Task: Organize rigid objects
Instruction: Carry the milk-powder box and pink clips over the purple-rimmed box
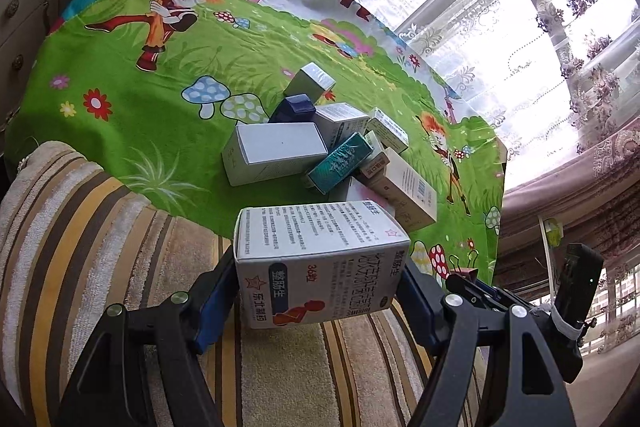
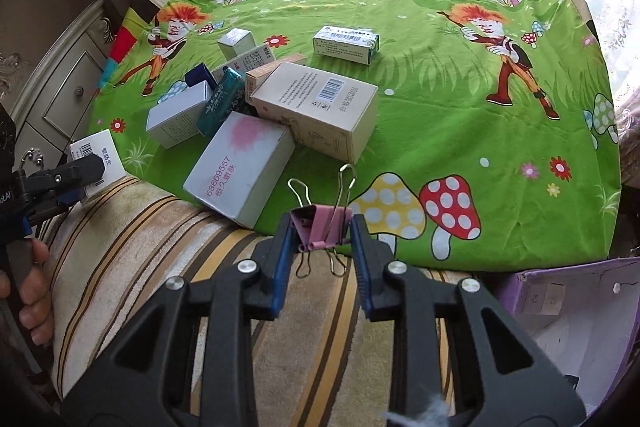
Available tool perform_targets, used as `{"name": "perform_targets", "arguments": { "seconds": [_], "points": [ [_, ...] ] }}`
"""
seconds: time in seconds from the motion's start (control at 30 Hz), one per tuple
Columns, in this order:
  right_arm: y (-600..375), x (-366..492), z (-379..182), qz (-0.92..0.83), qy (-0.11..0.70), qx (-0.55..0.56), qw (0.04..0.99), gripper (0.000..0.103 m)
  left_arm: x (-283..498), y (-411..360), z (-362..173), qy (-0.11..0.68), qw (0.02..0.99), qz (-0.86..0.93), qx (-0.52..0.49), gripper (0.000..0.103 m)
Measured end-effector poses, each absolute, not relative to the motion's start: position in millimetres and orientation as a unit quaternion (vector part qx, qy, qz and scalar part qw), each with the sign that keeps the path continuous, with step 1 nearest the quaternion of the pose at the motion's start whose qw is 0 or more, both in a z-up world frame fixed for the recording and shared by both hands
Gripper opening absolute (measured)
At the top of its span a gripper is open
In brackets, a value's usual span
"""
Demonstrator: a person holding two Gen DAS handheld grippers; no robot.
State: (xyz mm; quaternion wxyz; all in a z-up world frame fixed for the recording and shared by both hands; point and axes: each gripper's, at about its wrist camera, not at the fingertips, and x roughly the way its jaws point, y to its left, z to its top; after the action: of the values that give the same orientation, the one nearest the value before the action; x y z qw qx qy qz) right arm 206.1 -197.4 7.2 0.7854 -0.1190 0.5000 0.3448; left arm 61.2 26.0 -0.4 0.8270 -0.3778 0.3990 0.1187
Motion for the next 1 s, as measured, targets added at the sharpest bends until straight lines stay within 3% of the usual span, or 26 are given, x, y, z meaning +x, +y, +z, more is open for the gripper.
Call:
{"name": "perform_targets", "arguments": {
  "seconds": [1.0],
  "points": [
    [-420.2, 179.2, 28.5, 0.224, 0.460, 0.050, 0.857, 0.032, 135.0, -187.0, 37.0, 0.473, 0.855, -0.117, -0.179, 0.074]
  ]
}}
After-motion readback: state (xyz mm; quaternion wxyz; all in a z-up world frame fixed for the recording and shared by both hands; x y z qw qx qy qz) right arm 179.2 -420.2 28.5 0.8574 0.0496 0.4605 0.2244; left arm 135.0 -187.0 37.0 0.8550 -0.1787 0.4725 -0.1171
